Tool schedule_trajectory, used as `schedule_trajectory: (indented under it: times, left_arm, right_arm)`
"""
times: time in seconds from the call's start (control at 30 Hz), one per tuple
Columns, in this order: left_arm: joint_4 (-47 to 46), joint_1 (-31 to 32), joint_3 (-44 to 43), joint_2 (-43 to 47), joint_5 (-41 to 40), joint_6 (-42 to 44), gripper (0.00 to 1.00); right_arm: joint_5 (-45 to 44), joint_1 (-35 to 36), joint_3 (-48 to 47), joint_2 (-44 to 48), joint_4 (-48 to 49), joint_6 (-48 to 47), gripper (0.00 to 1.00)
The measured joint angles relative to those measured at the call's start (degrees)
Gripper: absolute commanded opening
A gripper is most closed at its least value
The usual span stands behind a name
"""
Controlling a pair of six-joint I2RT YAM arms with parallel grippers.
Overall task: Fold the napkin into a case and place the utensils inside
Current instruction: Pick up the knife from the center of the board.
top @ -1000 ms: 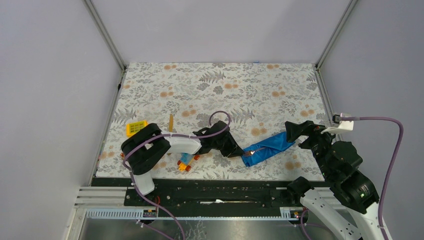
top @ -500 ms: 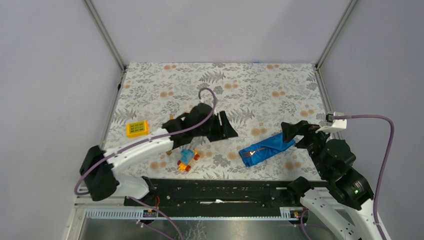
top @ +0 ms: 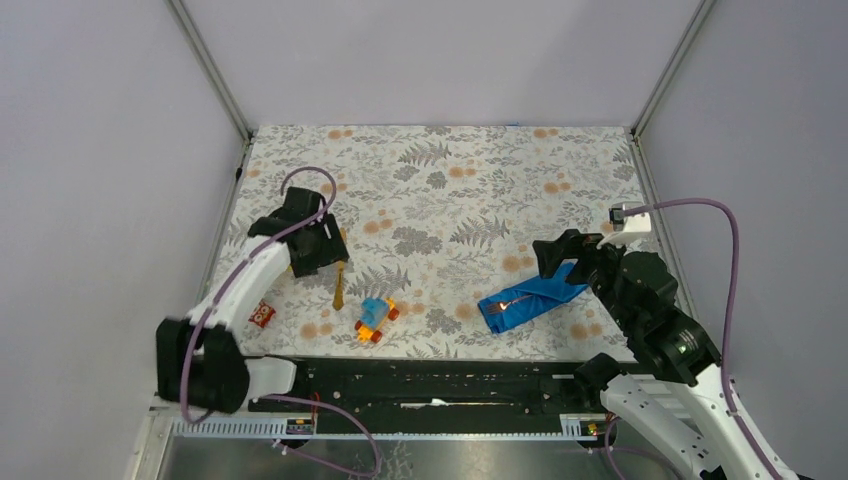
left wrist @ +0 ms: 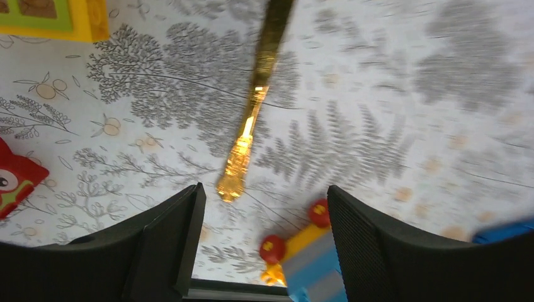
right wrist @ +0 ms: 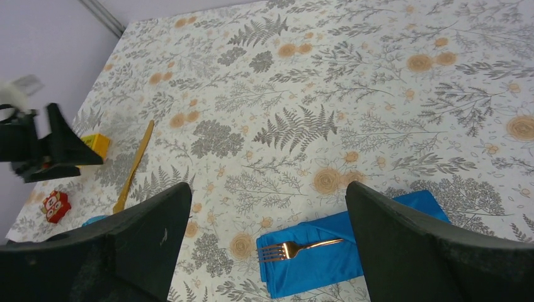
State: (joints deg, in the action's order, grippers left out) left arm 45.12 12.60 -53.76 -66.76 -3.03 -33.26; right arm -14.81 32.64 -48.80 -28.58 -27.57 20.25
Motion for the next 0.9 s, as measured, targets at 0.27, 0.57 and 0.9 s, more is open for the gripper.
schedule_trajectory:
  times: [0.27,0.57,0.9]
  left_arm:
    - [-1.11,-4.26,-4.74,-27.67,2.84,6.51,0.61]
    - [0.44,-4.22,-10.80,-36.37,6.56,10.43,0.45]
    - [2.01,-4.44,-11.43,-37.62,6.54,13.64,0.11]
  right_arm:
    - [3.43,0.00,0.07,-1.16,1.40,-1.20,1.00]
    - [4.83,0.00,1.09,-2.21,3.21,-1.49,1.00]
    - [5.86,0.00,1.86,-5.40,6.03,-2.05,1.00]
